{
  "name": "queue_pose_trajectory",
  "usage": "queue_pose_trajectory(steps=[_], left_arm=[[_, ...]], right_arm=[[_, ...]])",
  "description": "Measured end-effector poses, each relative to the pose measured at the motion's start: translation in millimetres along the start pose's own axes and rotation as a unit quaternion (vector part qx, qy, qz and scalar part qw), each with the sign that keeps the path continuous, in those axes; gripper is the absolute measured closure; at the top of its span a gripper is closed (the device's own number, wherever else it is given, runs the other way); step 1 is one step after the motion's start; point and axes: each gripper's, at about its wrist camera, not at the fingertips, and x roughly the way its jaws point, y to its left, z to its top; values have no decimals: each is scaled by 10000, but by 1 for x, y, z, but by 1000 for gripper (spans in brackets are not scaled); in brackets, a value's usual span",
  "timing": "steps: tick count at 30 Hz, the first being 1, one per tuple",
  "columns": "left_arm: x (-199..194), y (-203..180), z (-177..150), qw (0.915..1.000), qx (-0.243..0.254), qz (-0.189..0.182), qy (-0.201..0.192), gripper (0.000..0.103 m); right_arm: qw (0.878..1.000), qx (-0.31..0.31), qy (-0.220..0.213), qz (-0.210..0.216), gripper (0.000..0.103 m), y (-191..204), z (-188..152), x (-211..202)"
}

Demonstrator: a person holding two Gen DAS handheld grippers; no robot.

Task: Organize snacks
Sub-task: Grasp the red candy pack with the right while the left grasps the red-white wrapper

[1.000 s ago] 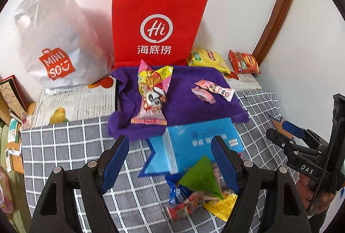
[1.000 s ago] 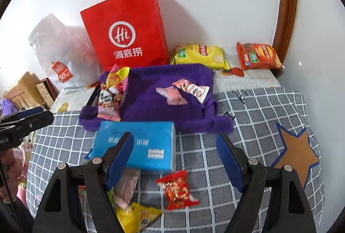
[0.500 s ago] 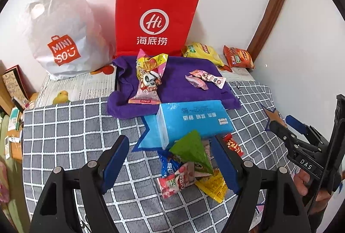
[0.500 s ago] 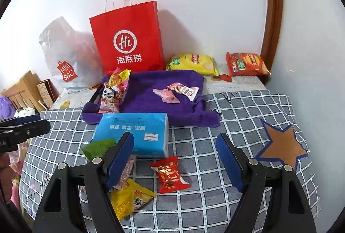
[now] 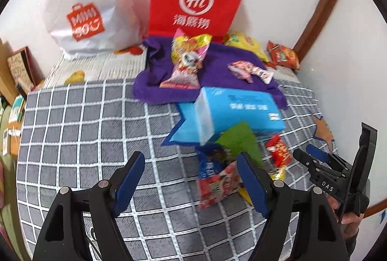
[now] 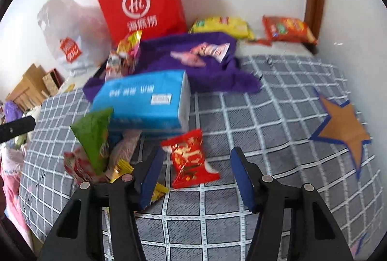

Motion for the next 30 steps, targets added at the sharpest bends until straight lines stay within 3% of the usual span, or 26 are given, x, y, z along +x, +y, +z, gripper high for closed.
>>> queue_pose_trajectory(steps=[8,12,14,20,24,27,28,29,30], left_arm=[[17,15,-8,9998,-103,31,192,26],[25,13,-12,9997,-23,-28,244,26],[28,8,-14,9995,85,-83,277,26],[43,-16,-20,9976,479,-321,374,26],[67,-27,-27,9953,531,-472,660,26],[75,-32,-36,9959,528,-463,562,29],[77,-33,-40,9959,569,-451,543,37],[79,-35,-43,9953,633,-454,572,55],[81,-34,-45,9948,659,-474,621,61]], right_arm=[[9989,-335,324,113,45,8,-5,39],[9977,-389,547,95,56,7,-5,58],[9978,-528,403,6,63,8,-7,59],[9986,-461,243,-76,64,-9,-14,50],[9991,-404,108,-89,63,-20,-22,44],[9992,-385,27,-133,62,-19,-23,47],[9990,-409,-29,-178,62,-18,-24,48],[9986,-456,-108,-236,62,-17,-25,49],[9982,-513,-115,-291,62,-14,-26,50]])
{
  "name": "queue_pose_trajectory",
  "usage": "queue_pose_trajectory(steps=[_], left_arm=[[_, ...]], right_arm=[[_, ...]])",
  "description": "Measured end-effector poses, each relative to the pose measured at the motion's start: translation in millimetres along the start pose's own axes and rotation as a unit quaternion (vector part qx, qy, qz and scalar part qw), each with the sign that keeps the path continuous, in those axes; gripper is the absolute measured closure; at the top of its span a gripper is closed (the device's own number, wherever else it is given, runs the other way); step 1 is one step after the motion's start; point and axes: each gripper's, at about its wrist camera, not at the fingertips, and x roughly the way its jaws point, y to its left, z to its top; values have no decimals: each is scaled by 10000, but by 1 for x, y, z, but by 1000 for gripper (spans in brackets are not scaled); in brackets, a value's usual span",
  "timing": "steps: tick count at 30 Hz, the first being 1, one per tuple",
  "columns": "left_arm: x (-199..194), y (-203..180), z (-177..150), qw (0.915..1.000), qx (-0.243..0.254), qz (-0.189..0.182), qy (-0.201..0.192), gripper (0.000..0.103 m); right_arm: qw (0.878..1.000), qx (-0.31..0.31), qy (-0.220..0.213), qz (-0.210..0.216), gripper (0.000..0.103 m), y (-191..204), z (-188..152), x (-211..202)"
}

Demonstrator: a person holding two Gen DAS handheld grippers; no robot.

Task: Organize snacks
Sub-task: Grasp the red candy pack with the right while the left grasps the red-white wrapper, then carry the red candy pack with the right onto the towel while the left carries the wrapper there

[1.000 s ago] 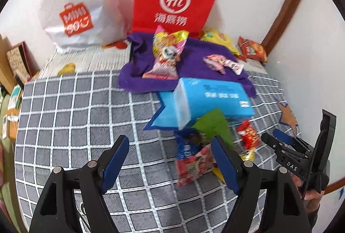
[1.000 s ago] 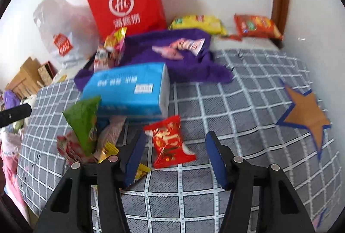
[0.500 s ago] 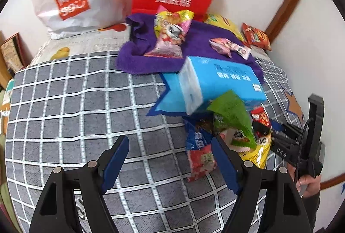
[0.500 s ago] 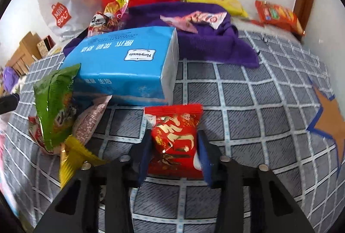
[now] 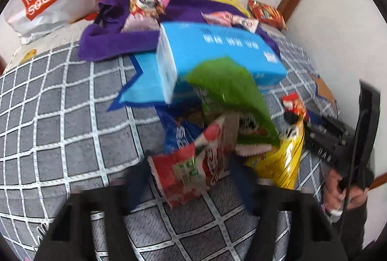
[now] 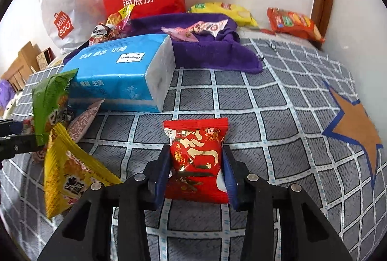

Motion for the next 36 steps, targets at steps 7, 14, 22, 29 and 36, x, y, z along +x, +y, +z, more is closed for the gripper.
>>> queue_pose_trajectory(steps=[7,14,22,29,36], left_arm=[[-26,18,-11,9978,-188,-60,-633,80],[-21,34,-23,9915,-342,429,-1177,80],[-12,43,-29,9915,-608,128,-1140,66],[-12,32,-32,9937,-371,172,-1045,65],[-20,48,-32,9906,-848,-274,-1039,81]], right_arm=[[9999,95,-19,114,61,-5,0,0],[9999,76,-13,93,61,-3,0,0],[10000,-10,-1,38,59,-1,0,1],[10000,-15,-3,38,59,-1,-1,2],[10000,-1,-9,57,60,-1,-1,2]])
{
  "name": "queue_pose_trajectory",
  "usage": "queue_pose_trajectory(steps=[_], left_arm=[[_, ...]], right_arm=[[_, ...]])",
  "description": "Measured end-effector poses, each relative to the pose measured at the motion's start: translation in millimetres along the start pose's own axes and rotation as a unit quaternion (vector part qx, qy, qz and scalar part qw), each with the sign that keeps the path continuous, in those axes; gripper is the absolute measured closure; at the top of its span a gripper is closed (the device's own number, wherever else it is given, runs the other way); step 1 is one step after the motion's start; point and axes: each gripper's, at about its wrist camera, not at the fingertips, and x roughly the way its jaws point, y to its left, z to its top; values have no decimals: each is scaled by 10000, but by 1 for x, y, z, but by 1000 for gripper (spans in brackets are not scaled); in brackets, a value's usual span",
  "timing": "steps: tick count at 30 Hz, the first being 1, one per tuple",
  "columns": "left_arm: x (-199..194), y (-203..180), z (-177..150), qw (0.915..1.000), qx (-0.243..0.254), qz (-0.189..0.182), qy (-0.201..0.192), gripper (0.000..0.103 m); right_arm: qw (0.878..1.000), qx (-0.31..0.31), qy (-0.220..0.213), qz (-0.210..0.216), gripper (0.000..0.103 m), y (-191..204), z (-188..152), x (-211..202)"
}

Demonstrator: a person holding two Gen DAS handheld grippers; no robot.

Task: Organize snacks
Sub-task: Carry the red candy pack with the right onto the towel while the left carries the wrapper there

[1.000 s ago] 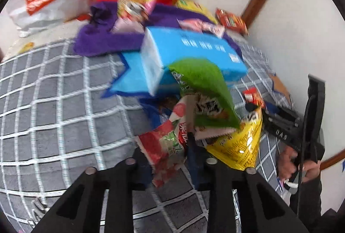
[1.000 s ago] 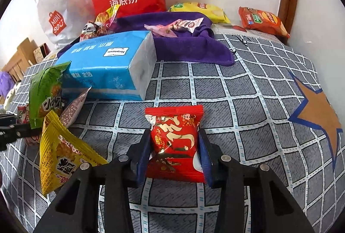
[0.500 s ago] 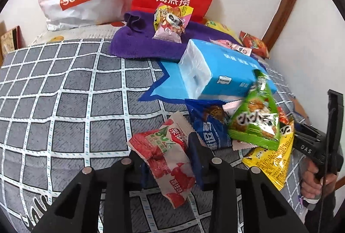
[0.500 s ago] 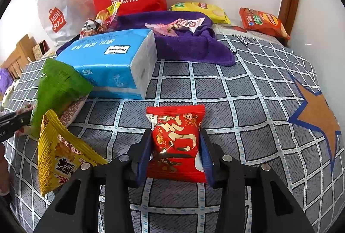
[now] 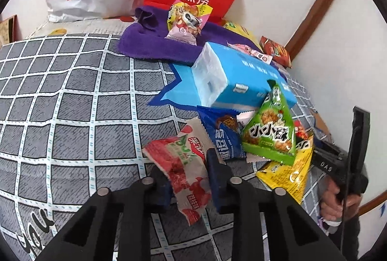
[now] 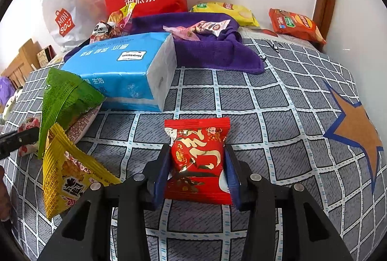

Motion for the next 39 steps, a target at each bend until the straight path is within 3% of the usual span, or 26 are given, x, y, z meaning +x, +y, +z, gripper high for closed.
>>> queue_pose_trajectory(steps=[6,9,14,18,29,39], left_arm=[[-12,-7,6,9997,-10,-210,97,84],[-22,-10,11,9999,34,-126,8,84],[-37,-11,21,9992,-106,-376,-70,84],[-49,-22,34,9992,11,-335,-205,84],[-54,-45,97,9992,-23,-331,-241,84],[-44,-51,161,9992,34,-155,-379,84]], right_arm=[[9998,133,-57,113,63,-3,0,-2],[9999,128,-71,85,64,0,1,-6],[9991,135,-330,215,64,2,11,-31],[9989,105,-403,219,64,4,27,-45],[9973,107,-714,142,63,15,97,-79],[9943,-37,-1020,292,63,26,167,-75]])
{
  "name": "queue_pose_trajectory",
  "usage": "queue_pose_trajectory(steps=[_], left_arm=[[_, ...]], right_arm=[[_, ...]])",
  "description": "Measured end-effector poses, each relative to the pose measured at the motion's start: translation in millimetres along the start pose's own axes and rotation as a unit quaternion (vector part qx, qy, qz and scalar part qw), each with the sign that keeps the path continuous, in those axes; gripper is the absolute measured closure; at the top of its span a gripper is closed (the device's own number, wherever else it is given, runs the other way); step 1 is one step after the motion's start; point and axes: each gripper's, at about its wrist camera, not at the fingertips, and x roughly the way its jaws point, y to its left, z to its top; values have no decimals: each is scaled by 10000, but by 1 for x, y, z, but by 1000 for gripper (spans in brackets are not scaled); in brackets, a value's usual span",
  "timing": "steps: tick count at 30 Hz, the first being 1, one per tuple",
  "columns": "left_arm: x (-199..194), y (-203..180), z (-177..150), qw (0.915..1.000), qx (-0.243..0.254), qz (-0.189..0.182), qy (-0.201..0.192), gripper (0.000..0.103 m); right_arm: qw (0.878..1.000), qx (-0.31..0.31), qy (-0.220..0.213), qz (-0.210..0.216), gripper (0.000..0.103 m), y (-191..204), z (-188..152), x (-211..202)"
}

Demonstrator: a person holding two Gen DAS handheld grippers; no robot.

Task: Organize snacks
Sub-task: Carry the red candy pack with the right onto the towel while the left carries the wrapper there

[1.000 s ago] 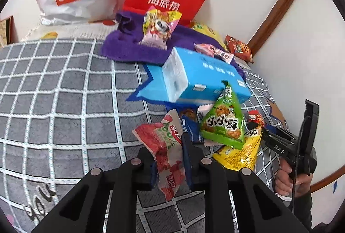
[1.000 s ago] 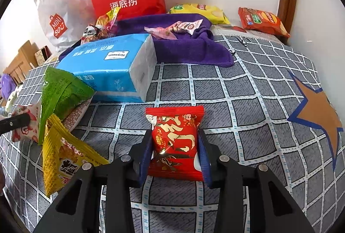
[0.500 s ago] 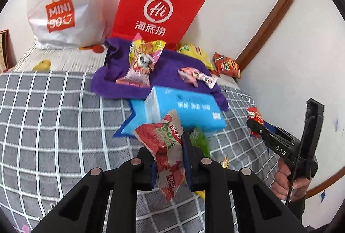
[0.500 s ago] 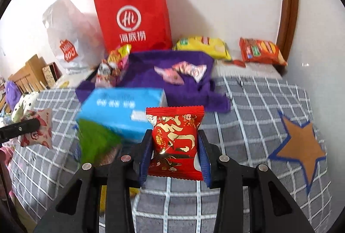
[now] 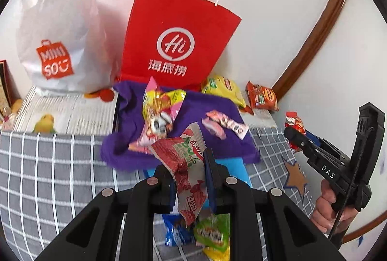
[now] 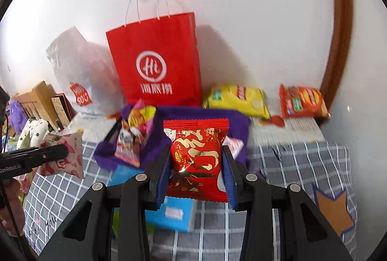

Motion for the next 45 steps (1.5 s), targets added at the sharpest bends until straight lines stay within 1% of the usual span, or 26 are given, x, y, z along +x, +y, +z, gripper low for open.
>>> queue_pose_trajectory(steps=[2,8,12,15,18,21,24,27,29,32,38,45], left_arm=[[7,2,13,10000,-20,-21,-34,84],[32,-2,46,9999,135,58,9,84],[54,-6,65,9992,377,-75,89,84],[73,-3,75,9987,460,-72,192,84],[91,1,80,9985,464,-47,282,84],[107,11,76,9982,461,40,370,84],[122,20,73,9967,506,276,578,84],[125,26,74,9972,410,298,551,84],[127,28,73,9969,422,263,618,84],[129,30,73,9968,401,335,606,84],[130,25,70,9963,488,348,622,84],[133,17,66,9952,595,342,692,84]], right_arm=[[10000,-40,-44,31,63,3,11,8],[9999,-112,-18,64,64,7,39,43],[9999,-103,56,75,63,5,51,65],[9998,-165,113,84,63,3,57,83],[9996,-167,212,90,64,-1,56,103],[9993,-23,329,164,63,-9,47,122],[9976,-44,663,173,63,-14,39,145],[9971,-163,738,80,64,-17,33,156],[9969,-116,769,61,64,-22,31,159],[9967,-55,810,99,64,-29,30,160],[9977,24,678,27,63,-39,35,149],[9978,-76,655,-26,63,-37,37,144]])
